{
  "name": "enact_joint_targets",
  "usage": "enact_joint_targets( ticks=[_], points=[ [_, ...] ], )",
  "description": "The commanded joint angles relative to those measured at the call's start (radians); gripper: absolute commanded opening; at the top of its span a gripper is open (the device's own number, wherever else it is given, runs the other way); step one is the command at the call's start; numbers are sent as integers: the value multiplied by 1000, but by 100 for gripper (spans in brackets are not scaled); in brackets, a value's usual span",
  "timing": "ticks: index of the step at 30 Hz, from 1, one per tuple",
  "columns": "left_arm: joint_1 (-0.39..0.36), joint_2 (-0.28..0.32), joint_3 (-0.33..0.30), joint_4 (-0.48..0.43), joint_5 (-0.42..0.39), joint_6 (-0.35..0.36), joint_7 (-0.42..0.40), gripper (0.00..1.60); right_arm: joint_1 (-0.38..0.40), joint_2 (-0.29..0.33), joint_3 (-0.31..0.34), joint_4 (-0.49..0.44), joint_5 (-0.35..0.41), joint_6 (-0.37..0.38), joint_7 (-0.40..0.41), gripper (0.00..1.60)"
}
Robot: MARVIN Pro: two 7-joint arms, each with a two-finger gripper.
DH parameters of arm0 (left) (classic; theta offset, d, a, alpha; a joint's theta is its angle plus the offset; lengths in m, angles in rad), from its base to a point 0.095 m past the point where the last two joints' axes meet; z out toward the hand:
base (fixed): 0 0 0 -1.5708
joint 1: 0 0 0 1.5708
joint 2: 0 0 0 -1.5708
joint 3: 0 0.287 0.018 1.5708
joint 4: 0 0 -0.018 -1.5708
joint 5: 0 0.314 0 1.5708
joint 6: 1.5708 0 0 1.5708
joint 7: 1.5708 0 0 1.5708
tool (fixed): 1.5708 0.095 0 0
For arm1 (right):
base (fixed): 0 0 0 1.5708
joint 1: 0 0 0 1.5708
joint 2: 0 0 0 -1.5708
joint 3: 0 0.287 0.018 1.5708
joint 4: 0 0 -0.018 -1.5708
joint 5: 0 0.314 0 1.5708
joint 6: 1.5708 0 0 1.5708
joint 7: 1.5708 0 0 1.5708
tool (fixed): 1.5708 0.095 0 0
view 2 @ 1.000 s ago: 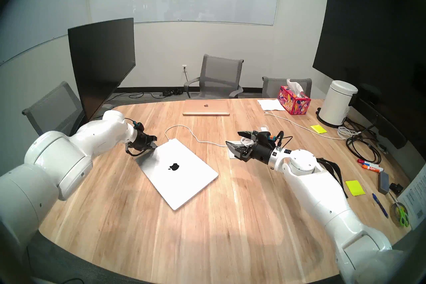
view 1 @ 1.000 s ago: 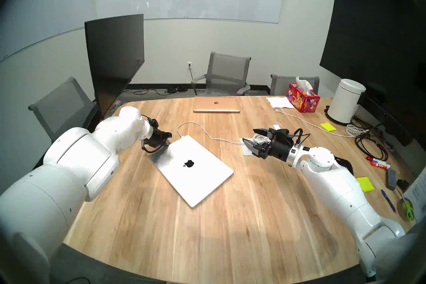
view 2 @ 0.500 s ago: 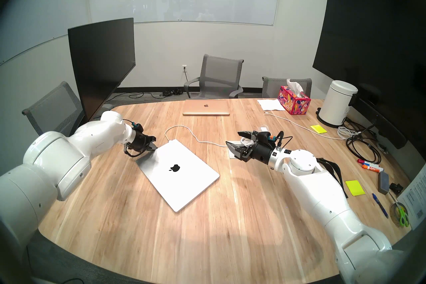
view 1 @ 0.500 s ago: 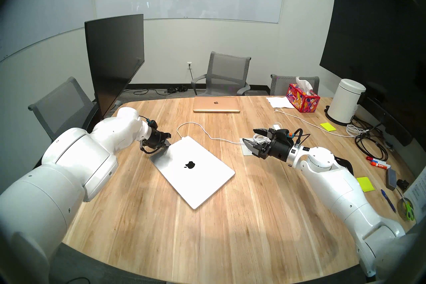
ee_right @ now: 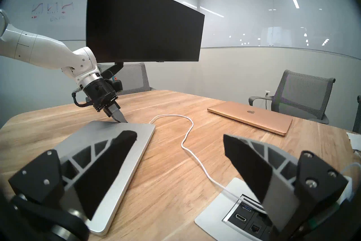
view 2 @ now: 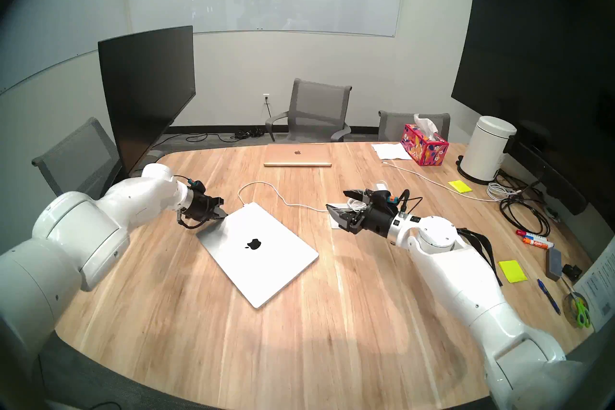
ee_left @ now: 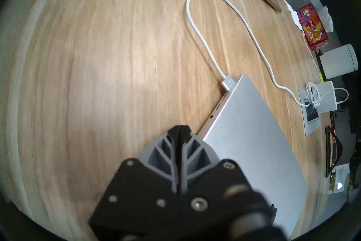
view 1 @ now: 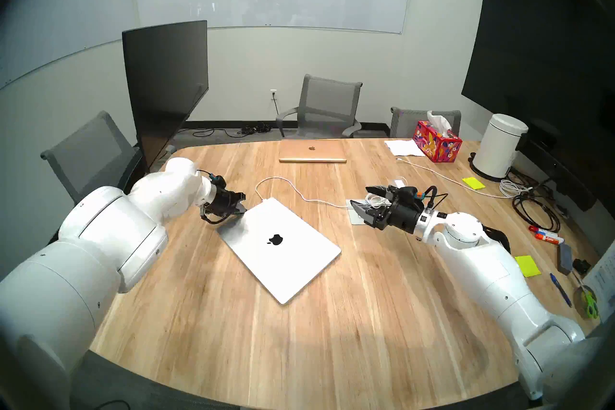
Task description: Unplug the charging cable from the port of the MacBook and lay it on the desk
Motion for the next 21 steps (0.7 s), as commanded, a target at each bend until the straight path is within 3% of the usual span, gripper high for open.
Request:
enact_joint_targets(
  ticks=[1,21],
  points=[
    [113,-15,6,24,-7,45,-30,0,14,-1,5,-12,2,-3,1,160],
    [142,0,13,32,-41,37,-140,0,14,-2,6,-12,2,-3,1,160]
  ],
)
